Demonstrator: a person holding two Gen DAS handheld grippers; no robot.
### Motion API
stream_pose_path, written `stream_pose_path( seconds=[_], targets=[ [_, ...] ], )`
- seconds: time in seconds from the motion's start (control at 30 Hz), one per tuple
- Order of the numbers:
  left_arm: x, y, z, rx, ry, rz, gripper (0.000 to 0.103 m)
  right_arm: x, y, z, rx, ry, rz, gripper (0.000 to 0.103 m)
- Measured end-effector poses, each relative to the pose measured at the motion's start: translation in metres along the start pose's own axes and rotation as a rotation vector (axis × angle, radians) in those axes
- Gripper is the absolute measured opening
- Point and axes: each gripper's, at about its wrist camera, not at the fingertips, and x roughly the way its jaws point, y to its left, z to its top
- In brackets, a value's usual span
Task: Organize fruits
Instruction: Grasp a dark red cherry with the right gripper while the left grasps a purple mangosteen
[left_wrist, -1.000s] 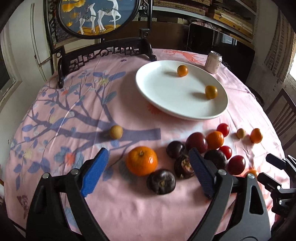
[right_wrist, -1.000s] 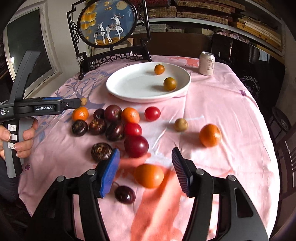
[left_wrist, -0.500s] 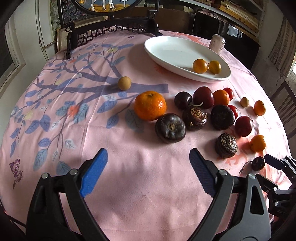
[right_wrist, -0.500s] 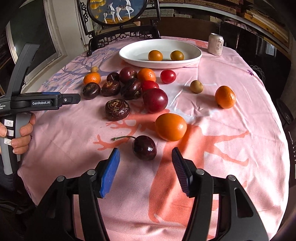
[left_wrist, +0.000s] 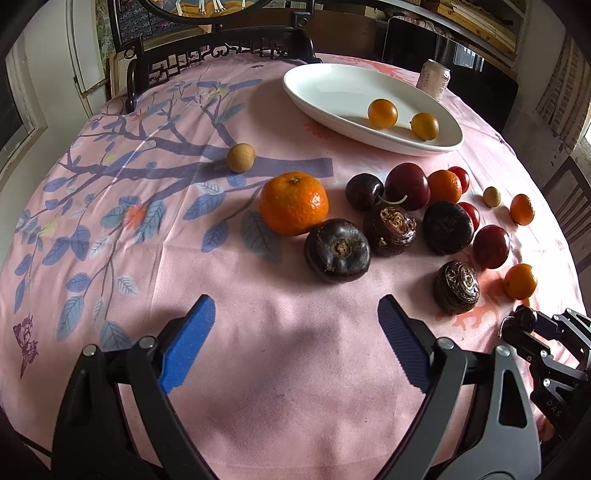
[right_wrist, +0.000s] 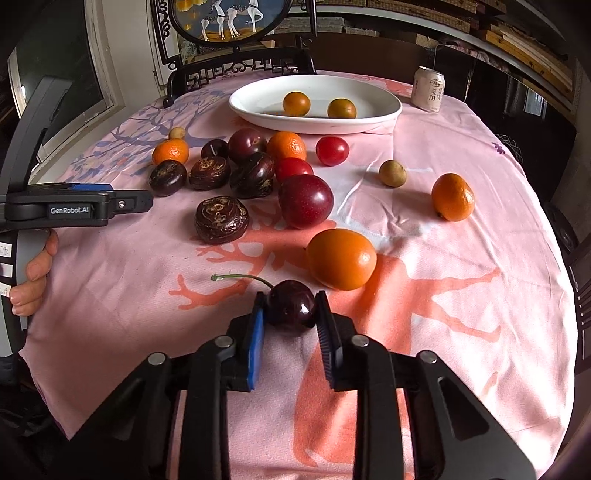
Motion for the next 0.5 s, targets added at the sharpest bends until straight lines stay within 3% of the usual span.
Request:
stream_pose_path(
  seconds=[0.27, 0.4, 0.5],
  targets=[
    [0.008, -0.011, 0.011, 0.009, 0.006, 0.006, 0.089, -0.010, 0.004, -0.004, -0.013, -0.038, 0.113, 0.027],
    [0.021, -0.019, 0.017, 0.019, 0.034, 0.011, 0.067, -0.013, 0.003, -0.005, -0.019, -0.045, 0.138, 0.027],
    [0.023, -0.025, 0.020, 0.045, 0.005, 0.045, 0.056, -0.016, 0.002, -0.005, -0.022, -0.049, 0.146, 0.027]
  ],
)
